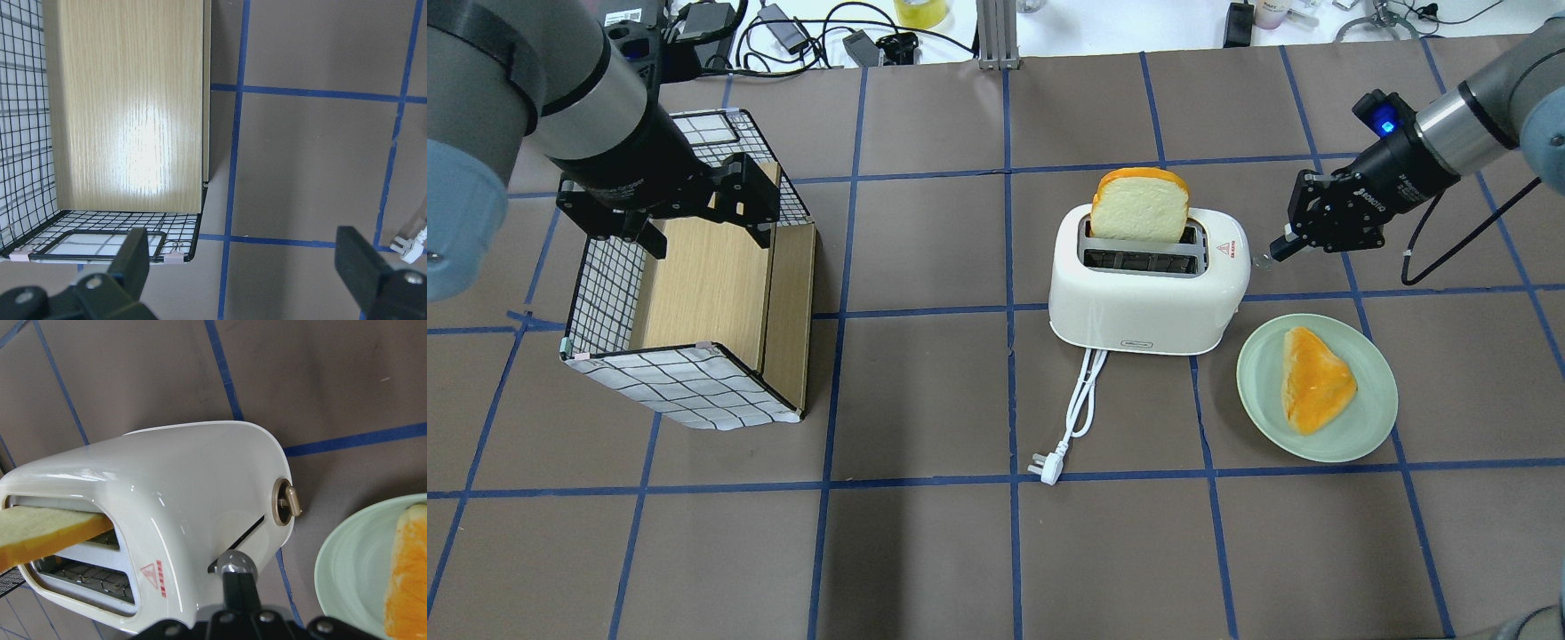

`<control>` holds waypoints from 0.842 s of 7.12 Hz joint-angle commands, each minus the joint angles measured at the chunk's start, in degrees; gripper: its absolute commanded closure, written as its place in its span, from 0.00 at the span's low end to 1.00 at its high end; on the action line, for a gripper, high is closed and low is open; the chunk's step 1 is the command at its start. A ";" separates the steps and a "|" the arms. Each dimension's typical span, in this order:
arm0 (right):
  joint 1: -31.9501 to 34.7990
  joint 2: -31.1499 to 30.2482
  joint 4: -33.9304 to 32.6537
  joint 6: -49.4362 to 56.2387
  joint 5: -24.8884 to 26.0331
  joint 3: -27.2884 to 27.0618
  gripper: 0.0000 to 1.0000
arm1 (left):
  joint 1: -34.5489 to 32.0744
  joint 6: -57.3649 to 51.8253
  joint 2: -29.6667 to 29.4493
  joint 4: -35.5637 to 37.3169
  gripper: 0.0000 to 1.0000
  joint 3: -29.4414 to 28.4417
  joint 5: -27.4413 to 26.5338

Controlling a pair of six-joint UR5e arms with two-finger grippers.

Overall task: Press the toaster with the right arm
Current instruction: 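Press the toaster's lever down with the right gripper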

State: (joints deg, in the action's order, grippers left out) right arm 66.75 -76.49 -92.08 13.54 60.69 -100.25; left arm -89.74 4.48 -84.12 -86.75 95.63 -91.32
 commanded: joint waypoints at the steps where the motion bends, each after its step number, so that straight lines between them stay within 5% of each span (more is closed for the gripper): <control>1: 0.04 0.11 -0.64 0.61 -1.45 -1.35 1.00 | 0.00 0.00 0.00 0.00 0.00 0.00 0.00; 6: 0.04 2.13 -3.01 2.11 -1.37 -1.53 1.00 | 0.00 0.00 0.00 0.00 0.00 0.00 0.00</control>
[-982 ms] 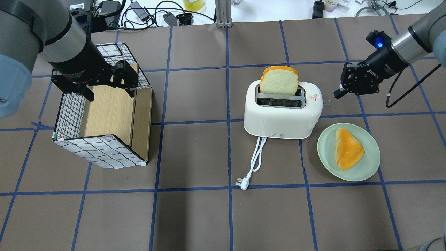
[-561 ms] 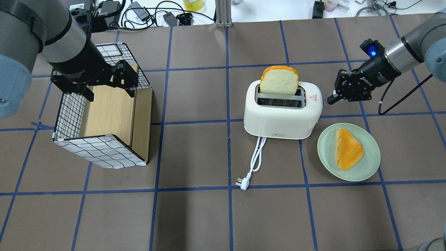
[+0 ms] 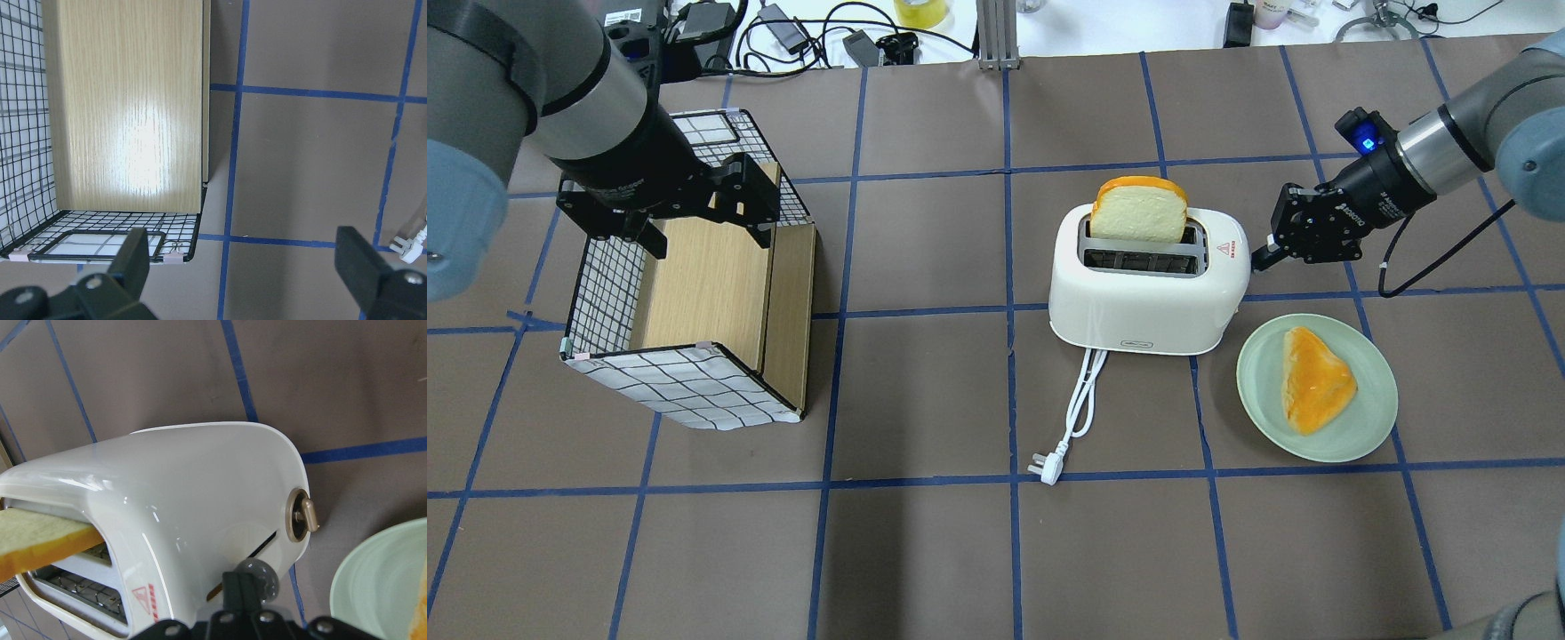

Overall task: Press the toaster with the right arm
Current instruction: 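Press the toaster's lever down with the right gripper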

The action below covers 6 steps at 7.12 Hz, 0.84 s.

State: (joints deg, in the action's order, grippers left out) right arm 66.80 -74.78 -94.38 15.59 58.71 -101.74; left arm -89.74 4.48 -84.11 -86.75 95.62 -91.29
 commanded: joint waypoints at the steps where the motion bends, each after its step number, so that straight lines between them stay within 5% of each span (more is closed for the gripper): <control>1: 0.00 0.69 -1.06 -0.03 1.58 -0.04 1.00 | 0.00 0.00 0.00 0.00 0.00 0.00 -0.03; 6: 0.00 3.41 -2.65 0.06 1.67 -1.09 1.00 | 0.00 0.00 0.00 0.00 0.00 0.00 0.06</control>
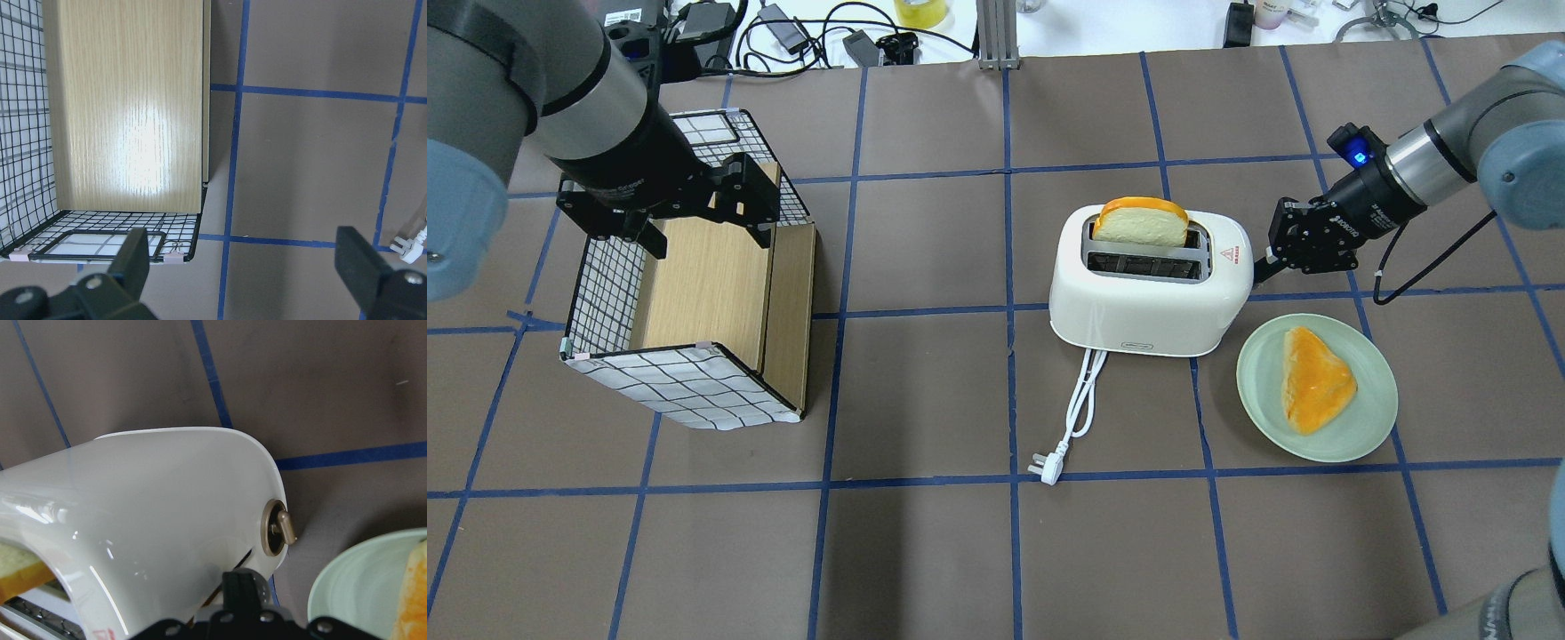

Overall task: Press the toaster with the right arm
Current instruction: 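Press the toaster's lever down with the right gripper, then lift the right gripper up and away from the toaster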

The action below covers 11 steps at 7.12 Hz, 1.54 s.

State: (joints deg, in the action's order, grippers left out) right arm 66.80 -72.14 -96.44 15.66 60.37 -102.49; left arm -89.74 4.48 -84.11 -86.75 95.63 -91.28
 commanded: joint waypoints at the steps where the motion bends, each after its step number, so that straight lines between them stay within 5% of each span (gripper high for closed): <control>1: 0.00 1.38 -0.77 0.08 0.09 -0.52 1.00 | 0.00 0.00 0.00 0.00 0.00 0.00 -0.04; 4: 0.09 1.22 -1.21 -0.88 0.97 -0.18 1.00 | 0.00 0.00 0.00 0.00 0.00 0.00 -0.04; 5: 0.44 -0.44 -1.29 -4.54 4.71 1.31 1.00 | 0.00 0.00 0.00 0.00 0.00 0.00 -0.04; 9: 1.14 -8.17 3.87 -10.29 11.06 8.16 0.79 | 0.00 0.00 0.00 0.00 0.00 0.00 0.05; 11: 2.98 -11.87 6.44 -10.29 17.11 11.68 0.52 | 0.00 0.00 0.00 0.00 0.00 0.00 -0.04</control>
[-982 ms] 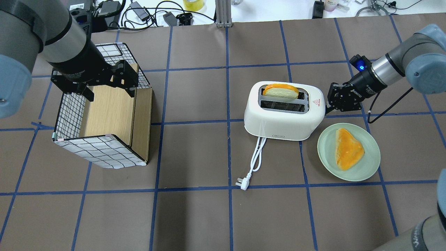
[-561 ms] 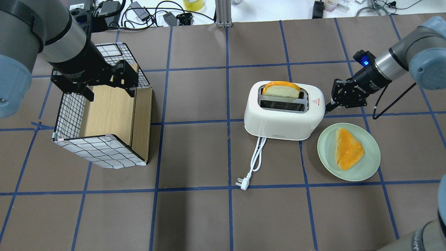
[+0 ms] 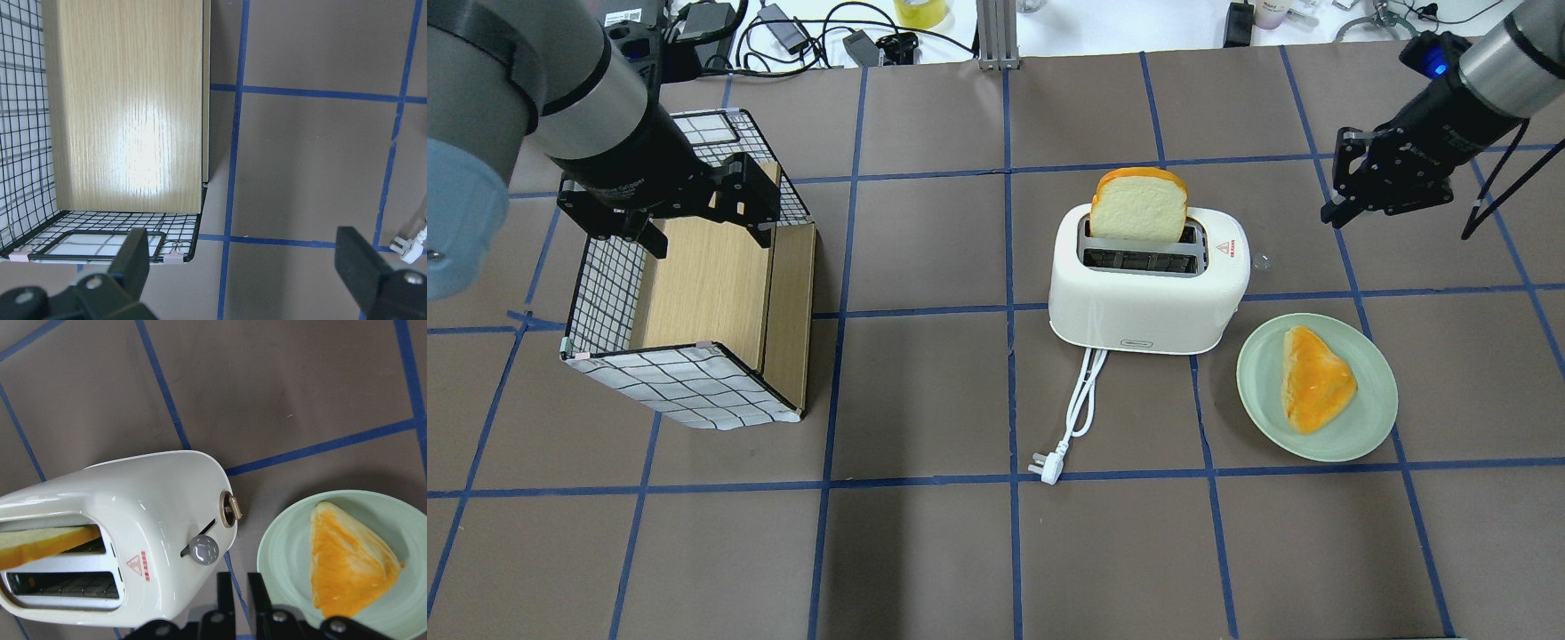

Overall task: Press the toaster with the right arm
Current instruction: 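Lift the right gripper up and away from the toaster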

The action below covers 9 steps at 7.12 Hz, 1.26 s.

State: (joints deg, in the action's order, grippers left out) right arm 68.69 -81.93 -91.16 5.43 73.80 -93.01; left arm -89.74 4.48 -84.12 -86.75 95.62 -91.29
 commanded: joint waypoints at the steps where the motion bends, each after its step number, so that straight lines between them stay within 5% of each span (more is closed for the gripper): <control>1: 2.83 -2.18 1.16 0.02 6.68 3.96 0.29 | 0.00 0.00 -0.08 0.00 0.00 0.00 -0.03; 2: 4.50 -2.52 0.99 -0.07 9.67 5.98 0.02 | 0.00 0.00 0.01 0.00 0.00 0.00 0.06; 5: 6.01 -3.14 4.41 -1.29 10.84 10.48 0.00 | 0.00 0.00 0.01 0.00 0.00 0.00 -0.03; 9: 17.96 -2.53 2.48 -11.23 14.71 12.07 0.00 | 0.00 0.00 0.01 0.00 0.00 0.00 0.06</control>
State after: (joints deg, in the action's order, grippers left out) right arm 84.56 -84.67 -88.43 -4.70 88.30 -81.37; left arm -89.74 4.48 -84.11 -86.75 95.65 -91.24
